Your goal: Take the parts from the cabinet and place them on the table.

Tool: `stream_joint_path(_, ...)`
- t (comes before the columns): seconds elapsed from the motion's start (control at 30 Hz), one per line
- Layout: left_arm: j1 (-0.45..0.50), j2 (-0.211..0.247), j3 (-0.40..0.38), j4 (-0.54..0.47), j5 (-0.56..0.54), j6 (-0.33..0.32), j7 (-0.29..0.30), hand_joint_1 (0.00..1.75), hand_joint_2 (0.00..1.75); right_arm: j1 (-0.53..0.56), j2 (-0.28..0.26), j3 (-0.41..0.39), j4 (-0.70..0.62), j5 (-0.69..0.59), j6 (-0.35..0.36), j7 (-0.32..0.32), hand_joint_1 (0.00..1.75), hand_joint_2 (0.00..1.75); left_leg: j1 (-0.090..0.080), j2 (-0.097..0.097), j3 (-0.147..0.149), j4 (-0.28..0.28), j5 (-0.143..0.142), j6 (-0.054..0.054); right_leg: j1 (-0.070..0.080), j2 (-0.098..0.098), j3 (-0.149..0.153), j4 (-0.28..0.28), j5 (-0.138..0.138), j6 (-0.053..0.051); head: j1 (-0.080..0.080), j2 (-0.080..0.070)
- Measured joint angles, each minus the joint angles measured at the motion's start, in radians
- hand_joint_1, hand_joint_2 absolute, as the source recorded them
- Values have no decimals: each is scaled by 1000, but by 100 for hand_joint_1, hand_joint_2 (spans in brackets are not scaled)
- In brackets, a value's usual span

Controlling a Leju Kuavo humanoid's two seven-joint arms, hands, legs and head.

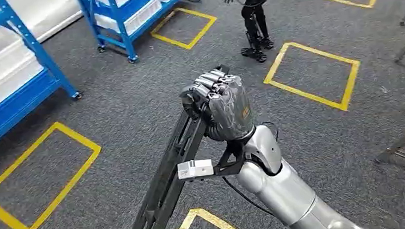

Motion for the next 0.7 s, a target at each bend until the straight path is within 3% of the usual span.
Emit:
stream_joint_path(0.03,5,2,0,0,0,-3,1,0,0,2,-1,0,1,-2,0,0,175,175,-1,15,-3,2,0,0,-1,-3,-20,46,-10,1,0,0)
stream_joint_path(0.07,8,2,0,0,0,-6,1,0,0,4,-2,0,1,-5,0,0,175,175,-2,29,-5,3,0,0,-1,-5,-14,42,3,2,0,0)
stream_joint_path(0.1,9,2,0,0,0,-8,1,0,0,4,-2,0,1,-6,0,0,175,175,-2,41,-6,6,-2,-1,-1,-9,13,-4,31,1,0,0)
stream_joint_path(0.13,10,2,0,0,0,-11,1,0,0,4,-2,0,0,-7,0,0,175,175,-2,53,-6,9,-4,-3,0,-17,64,-86,70,-1,0,0)
stream_joint_path(0.17,9,2,0,0,-1,-13,2,0,0,3,-2,0,0,-8,0,0,175,175,-2,61,-6,12,-8,-6,1,-40,118,-176,104,-4,0,0)
stream_joint_path(0.2,10,2,0,0,-2,-14,4,0,0,1,-2,0,0,-8,0,0,175,175,-5,70,-7,15,-12,-11,12,-92,147,-233,87,-11,0,0)
stream_joint_path(0.23,11,2,0,0,-2,-16,4,0,0,2,-1,0,-1,-7,0,0,175,175,-13,77,-8,22,-17,-19,14,-78,146,-239,98,-20,-1,0)
stream_joint_path(0.33,14,3,0,0,0,-21,9,0,0,7,-3,0,-2,-7,-1,2,175,175,-13,103,-1,15,-16,-30,19,-47,140,-238,100,-32,0,0)
stream_joint_path(0.37,13,3,0,0,2,-21,9,0,0,8,-3,0,-2,-7,-1,2,175,175,-10,93,-4,20,-25,-39,9,-36,145,-246,107,-41,0,0)
stream_joint_path(0.4,14,4,1,0,6,-21,9,0,0,8,-4,0,-3,-7,-1,2,175,175,-5,49,-9,39,-44,-44,7,-28,145,-249,109,-45,0,0)
stream_joint_path(0.43,15,5,3,0,10,-21,7,0,0,7,-4,0,-3,-6,-1,2,175,175,-3,17,-30,93,-81,-47,6,-22,143,-249,111,-51,0,0)
stream_joint_path(0.5,20,8,6,0,12,-22,6,0,0,11,-3,0,-3,-7,-1,2,175,175,-2,-4,-106,259,-159,-52,8,2,139,-249,113,-54,0,0)
stream_joint_path(0.53,23,9,6,0,14,-21,3,0,0,15,-4,0,-3,-7,0,2,175,175,-2,-5,-135,318,-173,-53,10,16,137,-248,114,-55,0,0)
stream_joint_path(0.57,25,10,7,0,15,-21,3,0,0,18,-4,0,-3,-7,0,2,175,175,-2,-5,-142,329,-163,-52,10,29,136,-247,115,-56,0,0)
stream_joint_path(0.6,25,10,7,0,17,-21,0,0,0,20,-4,0,-3,-7,0,2,175,175,-2,-5,-127,296,-133,-49,10,42,136,-245,116,-55,0,0)
stream_joint_path(0.63,24,11,8,0,18,-21,-2,0,0,20,-4,0,-3,-7,0,2,175,175,-2,-10,-92,223,-87,-45,10,57,137,-244,116,-54,0,0)
stream_joint_path(0.67,22,11,9,0,18,-21,-6,0,0,19,-4,0,-3,-7,0,2,175,175,-2,-28,-48,129,-38,-40,10,70,137,-241,117,-53,0,0)
stream_joint_path(0.7,22,11,11,0,19,-21,-7,0,0,19,-4,0,-5,-7,0,2,175,175,1,-85,-15,50,-14,-35,7,79,135,-240,118,-51,0,0)
